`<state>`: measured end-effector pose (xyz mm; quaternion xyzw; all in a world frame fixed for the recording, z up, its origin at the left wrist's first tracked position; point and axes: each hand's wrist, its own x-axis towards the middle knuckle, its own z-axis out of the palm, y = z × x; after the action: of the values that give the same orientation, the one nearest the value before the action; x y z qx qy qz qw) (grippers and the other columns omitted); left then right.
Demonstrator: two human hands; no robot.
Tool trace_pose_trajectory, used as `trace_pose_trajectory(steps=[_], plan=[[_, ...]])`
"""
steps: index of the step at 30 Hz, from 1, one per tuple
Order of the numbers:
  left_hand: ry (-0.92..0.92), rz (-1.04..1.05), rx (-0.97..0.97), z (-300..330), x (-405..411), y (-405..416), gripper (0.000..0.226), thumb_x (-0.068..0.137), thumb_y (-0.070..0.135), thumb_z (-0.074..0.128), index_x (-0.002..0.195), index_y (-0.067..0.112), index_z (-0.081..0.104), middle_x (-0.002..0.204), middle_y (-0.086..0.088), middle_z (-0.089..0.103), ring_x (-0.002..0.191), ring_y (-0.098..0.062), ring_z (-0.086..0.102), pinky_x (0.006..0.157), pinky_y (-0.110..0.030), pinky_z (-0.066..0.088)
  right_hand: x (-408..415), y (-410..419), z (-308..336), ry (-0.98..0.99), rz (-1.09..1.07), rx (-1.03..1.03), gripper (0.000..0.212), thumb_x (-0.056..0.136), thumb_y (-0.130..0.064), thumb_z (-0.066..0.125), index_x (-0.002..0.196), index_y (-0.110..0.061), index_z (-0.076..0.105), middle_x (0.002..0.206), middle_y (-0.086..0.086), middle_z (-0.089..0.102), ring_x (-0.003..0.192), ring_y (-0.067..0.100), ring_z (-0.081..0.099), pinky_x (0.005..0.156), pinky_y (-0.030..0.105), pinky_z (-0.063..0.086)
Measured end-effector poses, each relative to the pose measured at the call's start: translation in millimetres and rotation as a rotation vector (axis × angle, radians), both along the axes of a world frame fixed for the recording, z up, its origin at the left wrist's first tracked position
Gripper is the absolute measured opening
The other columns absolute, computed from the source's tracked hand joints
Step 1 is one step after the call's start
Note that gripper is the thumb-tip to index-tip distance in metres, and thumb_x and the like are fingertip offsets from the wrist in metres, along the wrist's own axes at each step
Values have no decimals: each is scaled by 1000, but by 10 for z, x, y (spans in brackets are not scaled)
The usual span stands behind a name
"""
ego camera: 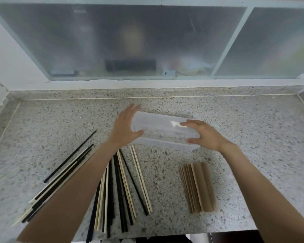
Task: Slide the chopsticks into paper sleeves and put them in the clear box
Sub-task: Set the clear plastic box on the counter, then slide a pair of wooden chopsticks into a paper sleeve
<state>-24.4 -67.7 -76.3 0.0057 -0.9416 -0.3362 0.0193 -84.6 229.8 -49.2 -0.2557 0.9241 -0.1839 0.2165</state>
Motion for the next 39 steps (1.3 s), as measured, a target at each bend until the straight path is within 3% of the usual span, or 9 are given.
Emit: trace_pose_trajectory(steps=[4,8,12,18,22,26,30,36,39], plan=[[-190,502,655,-101,151,144,86,84,32,68,149,28,11,149,-2,32,131,-21,40,99,-37,38,-169,19,217,-77,-288,-400,45,82,-29,71,124,-25,56,126,-5,58,115,17,53,99,37,44],[-305,560,513,-222,177,217,48,91,23,56,137,20,42,132,-5,53,105,-17,51,81,-30,38,-473,-180,153,29,-643,-540,46,86,-36,67,124,-19,49,107,-3,55,97,17,57,83,31,44],[-261,592,541,-319,178,227,42,89,14,56,131,19,50,123,-3,58,98,-16,53,77,-30,40,-779,-316,-172,163,-835,-401,64,85,-30,68,138,-17,34,131,12,49,114,30,54,87,34,42],[-212,541,519,-472,273,180,40,90,23,59,128,18,52,114,2,59,110,-20,56,91,-39,47,-679,-304,-537,193,-636,-72,47,90,-22,60,134,-14,47,148,17,25,134,38,26,108,41,28],[-153,548,509,-438,325,215,53,90,35,59,137,19,41,122,7,49,110,-10,49,91,-31,43,-189,-225,-346,406,-483,-245,30,90,-15,59,120,-11,61,143,18,37,132,38,29,107,38,28],[93,640,340,-330,642,343,36,88,38,60,116,16,50,107,6,52,98,-14,52,83,-32,45,614,-92,-185,454,-453,-391,18,89,-10,59,106,-10,67,110,8,61,104,25,53,84,24,37],[-52,382,21,-437,1059,377,28,87,42,59,103,20,55,95,7,56,92,-15,52,79,-28,41,1257,78,-355,310,-535,-202,14,90,-17,59,102,-13,67,88,5,67,74,21,60,61,26,41],[-179,211,-305,-706,1383,524,54,82,62,52,116,20,56,103,2,61,102,-19,53,92,-31,41,1676,148,-651,150,-473,275,36,97,-35,47,127,-15,53,102,10,65,84,30,64,61,31,40],[-304,190,-329,-703,1384,627,58,83,63,50,124,23,48,103,4,60,96,-16,58,76,-31,48,1700,138,-730,160,-443,332,33,98,-36,45,124,-16,51,97,7,65,83,26,64,58,28,37]])
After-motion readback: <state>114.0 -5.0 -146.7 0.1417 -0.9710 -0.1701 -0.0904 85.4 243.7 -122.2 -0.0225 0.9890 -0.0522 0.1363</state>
